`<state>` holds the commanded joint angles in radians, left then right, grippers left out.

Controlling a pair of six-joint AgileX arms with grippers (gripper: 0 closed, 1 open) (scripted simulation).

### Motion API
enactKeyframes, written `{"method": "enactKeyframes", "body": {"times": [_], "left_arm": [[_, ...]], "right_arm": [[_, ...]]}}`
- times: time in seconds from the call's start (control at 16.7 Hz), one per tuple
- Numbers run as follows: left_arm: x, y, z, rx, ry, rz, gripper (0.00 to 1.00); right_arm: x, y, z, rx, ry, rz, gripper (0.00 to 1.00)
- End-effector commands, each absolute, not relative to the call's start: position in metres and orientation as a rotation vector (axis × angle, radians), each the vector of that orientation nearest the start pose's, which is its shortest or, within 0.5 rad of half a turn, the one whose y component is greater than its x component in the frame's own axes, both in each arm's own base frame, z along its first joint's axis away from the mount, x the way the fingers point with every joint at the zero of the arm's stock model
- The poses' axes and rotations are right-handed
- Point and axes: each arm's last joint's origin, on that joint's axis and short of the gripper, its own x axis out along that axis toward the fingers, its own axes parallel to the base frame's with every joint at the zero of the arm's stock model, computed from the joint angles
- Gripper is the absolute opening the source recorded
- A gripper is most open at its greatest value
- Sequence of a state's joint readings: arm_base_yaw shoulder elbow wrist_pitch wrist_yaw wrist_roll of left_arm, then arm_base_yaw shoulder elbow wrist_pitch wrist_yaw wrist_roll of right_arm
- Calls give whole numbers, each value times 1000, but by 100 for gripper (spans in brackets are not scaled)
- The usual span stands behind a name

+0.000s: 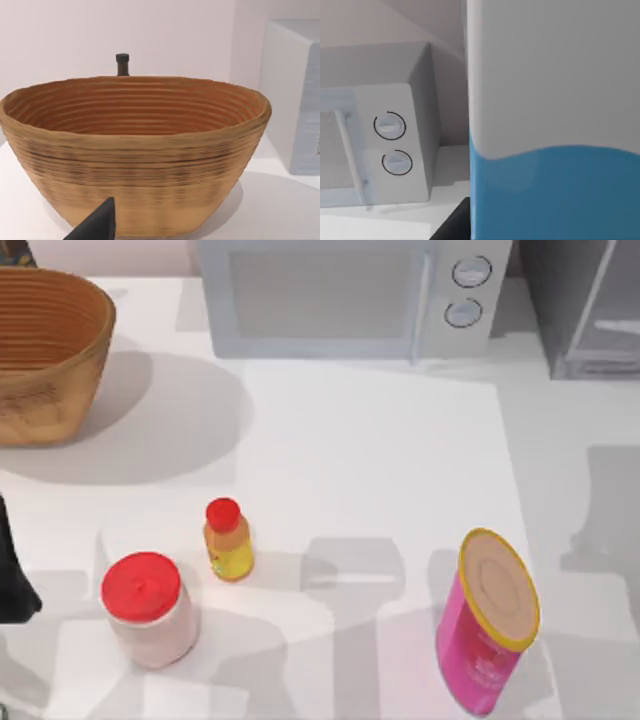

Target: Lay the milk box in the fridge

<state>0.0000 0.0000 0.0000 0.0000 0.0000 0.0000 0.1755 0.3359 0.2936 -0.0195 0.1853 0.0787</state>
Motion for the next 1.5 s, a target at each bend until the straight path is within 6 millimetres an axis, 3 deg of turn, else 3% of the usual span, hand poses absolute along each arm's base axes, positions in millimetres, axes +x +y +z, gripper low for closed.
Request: {"method": "enactKeyframes", "body": {"times": [0.3, 0.42, 0.66, 0.9, 1.14, 1.32, 1.5], "left_arm": [[106, -1, 160, 0, 0, 0, 100], [106, -1, 160, 0, 0, 0, 100], [106, -1, 160, 0, 0, 0, 100], [106, -1, 160, 0, 0, 0, 100], [106, -1, 160, 0, 0, 0, 100], [106, -1, 160, 0, 0, 0, 100], [106, -1, 160, 0, 0, 0, 100]], "right_arm": [[106, 1, 171, 11, 6, 0, 0], [106, -1, 161, 1, 1, 0, 0], [106, -1, 160, 0, 0, 0, 0], [105, -1, 175, 2, -43, 2, 0], [114, -4, 213, 0, -111, 4, 0], [138, -10, 247, -10, -157, 2, 0], [186, -22, 264, -24, -149, -12, 0]]}}
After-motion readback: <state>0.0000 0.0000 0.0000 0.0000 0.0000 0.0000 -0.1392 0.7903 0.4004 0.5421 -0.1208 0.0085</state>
